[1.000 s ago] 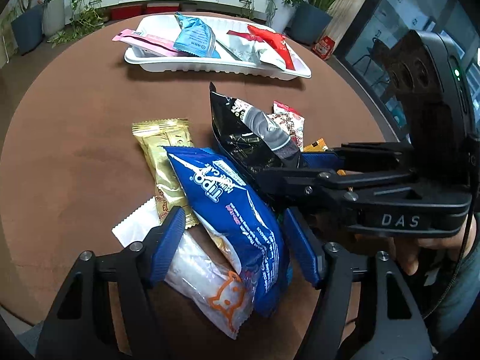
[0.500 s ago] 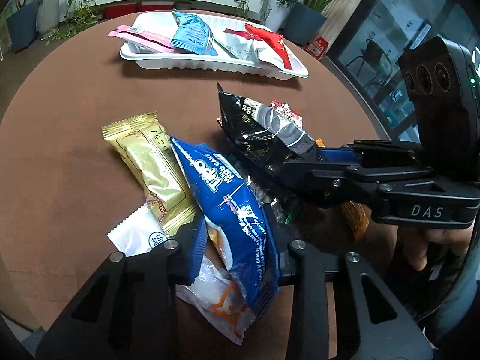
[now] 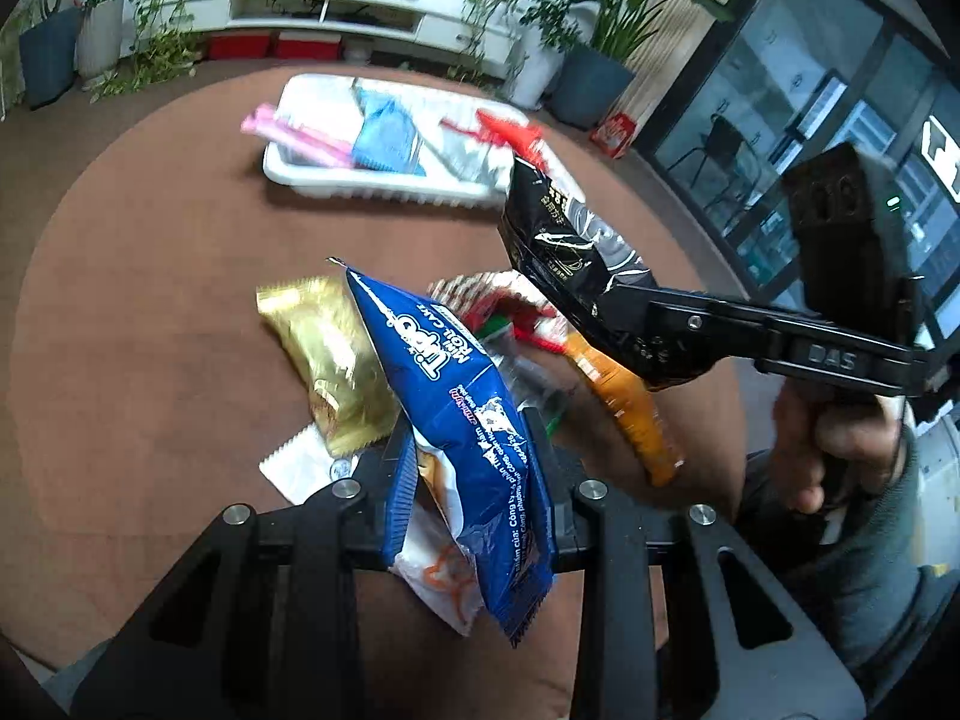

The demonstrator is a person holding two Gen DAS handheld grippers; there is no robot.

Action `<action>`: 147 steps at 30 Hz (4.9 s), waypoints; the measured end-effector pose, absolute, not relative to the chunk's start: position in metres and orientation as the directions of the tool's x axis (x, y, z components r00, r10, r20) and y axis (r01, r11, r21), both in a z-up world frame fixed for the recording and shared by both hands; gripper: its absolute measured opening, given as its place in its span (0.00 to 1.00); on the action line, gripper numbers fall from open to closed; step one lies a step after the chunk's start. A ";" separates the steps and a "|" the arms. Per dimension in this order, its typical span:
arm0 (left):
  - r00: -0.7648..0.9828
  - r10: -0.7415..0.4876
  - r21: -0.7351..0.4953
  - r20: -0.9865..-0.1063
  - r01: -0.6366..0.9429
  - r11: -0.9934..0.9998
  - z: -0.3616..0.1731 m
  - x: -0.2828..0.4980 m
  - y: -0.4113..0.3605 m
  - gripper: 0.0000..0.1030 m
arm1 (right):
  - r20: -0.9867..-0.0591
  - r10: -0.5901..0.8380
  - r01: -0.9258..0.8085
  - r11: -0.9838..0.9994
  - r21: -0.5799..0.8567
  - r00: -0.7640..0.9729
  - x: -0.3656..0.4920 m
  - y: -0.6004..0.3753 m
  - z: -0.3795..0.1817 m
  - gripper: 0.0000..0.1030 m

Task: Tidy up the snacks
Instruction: 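Carry both bags to the tray and open both tools to release, then move the left tool to the gold bar and close on it, then grasp the green-white nut bag with the right tool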

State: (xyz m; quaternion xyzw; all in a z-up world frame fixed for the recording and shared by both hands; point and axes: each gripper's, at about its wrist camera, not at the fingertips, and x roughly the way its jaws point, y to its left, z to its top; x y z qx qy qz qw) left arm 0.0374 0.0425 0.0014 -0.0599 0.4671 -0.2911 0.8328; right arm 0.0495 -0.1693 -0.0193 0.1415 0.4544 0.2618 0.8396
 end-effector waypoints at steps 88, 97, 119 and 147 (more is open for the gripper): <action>0.558 -0.124 0.031 -0.820 0.261 0.965 -0.021 0.078 0.041 0.99 | -0.747 0.109 -0.035 0.993 0.114 0.656 0.017 -0.196 -0.033 0.69; 0.512 -0.097 0.065 -0.853 0.289 0.955 -0.038 0.091 0.025 0.69 | -0.763 0.155 -0.139 0.987 0.086 0.627 0.017 -0.174 -0.041 0.69; 0.467 -0.281 -0.114 -0.839 0.354 0.928 -0.046 0.109 0.042 0.30 | -0.812 0.259 -0.367 0.928 0.060 0.524 0.020 -0.102 -0.067 0.57; 0.471 -0.396 -0.229 -0.789 0.372 0.900 -0.038 0.100 0.047 0.30 | -0.840 0.243 -0.391 0.920 0.040 0.485 0.036 -0.085 -0.074 0.32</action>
